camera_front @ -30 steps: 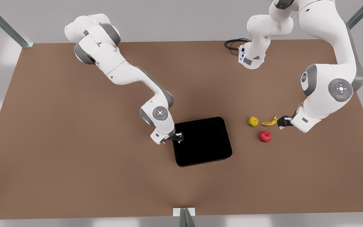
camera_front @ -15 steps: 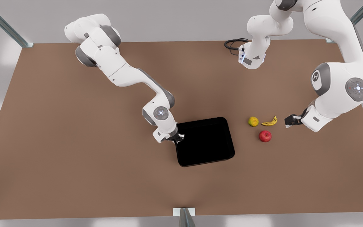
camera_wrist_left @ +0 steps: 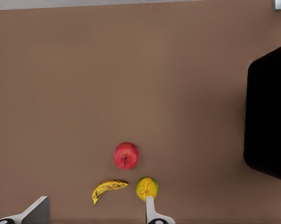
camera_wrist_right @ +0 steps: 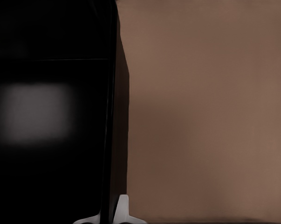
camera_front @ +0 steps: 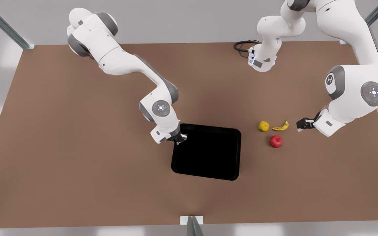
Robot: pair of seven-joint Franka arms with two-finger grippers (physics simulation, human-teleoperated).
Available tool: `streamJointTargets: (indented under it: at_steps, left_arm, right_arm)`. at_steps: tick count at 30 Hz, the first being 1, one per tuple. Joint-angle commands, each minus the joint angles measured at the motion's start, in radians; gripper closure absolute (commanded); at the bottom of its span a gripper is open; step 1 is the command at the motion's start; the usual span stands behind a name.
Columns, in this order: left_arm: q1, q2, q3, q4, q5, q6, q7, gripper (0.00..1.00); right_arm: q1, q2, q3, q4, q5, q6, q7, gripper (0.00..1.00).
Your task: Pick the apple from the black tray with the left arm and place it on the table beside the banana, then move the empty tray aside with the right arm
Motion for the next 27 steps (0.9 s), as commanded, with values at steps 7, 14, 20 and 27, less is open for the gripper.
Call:
streamJointTargets:
  at_steps: [7,14,20,27]
  left_arm:
    - [0.001,-0.001,0.000,0.001,-0.001,-0.009,0.024,0.00]
    - [0.001,-0.001,0.001,-0.001,0.001,-0.009,0.024,0.00]
    - [0.001,-0.001,0.001,-0.001,0.001,-0.009,0.024,0.00]
    - [0.001,-0.001,0.001,-0.001,0.001,-0.009,0.024,0.00]
  right_arm:
    - [-0.018,-0.116,-0.197,0.001,0.161,-0.347,-0.797,0.82]
    - [-0.020,-0.137,-0.536,0.082,0.304,-0.532,-1.537,0.82]
    - [-0.034,-0.041,-0.754,0.165,0.415,-0.363,-1.874,0.83]
    - [-0.041,-0.010,-0.866,0.014,0.564,-0.273,-2.000,0.82]
